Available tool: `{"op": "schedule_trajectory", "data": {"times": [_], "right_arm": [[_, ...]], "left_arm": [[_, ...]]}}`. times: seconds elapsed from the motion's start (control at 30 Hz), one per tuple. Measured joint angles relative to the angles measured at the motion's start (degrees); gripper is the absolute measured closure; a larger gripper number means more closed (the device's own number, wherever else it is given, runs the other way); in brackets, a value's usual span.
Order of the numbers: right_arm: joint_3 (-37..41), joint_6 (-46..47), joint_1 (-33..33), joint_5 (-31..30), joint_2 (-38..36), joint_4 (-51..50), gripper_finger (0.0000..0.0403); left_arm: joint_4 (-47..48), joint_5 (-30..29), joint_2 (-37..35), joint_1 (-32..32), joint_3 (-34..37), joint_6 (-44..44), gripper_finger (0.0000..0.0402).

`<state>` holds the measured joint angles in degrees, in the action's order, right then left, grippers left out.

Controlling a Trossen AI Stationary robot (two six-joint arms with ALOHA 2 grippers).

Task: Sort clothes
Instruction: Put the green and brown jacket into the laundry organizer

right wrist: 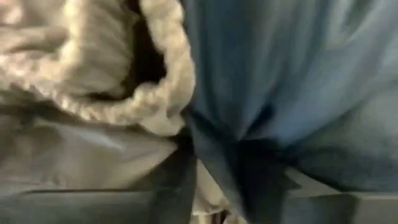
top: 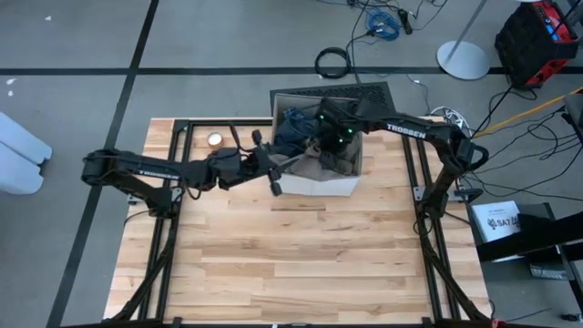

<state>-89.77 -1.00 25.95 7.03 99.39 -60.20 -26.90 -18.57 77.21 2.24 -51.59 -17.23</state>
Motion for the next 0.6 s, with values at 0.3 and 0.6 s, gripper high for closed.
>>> {"op": "schedule_trajectory", "data": {"times": [0.3, 0.6], "right_arm": [[-11.6, 0.5, -1.0, 0.2, -0.1, -12.8, 0.0208], [-23.7, 2.0, -1.0, 0.2, -0.4, -19.6, 0.0195]], "left_arm": [[0.6, -0.5, -3.4, -1.3, 0.0, -1.6, 0.0242], [1.8, -0.6, -7.9, -1.5, 0.0, -1.7, 0.0242]]}}
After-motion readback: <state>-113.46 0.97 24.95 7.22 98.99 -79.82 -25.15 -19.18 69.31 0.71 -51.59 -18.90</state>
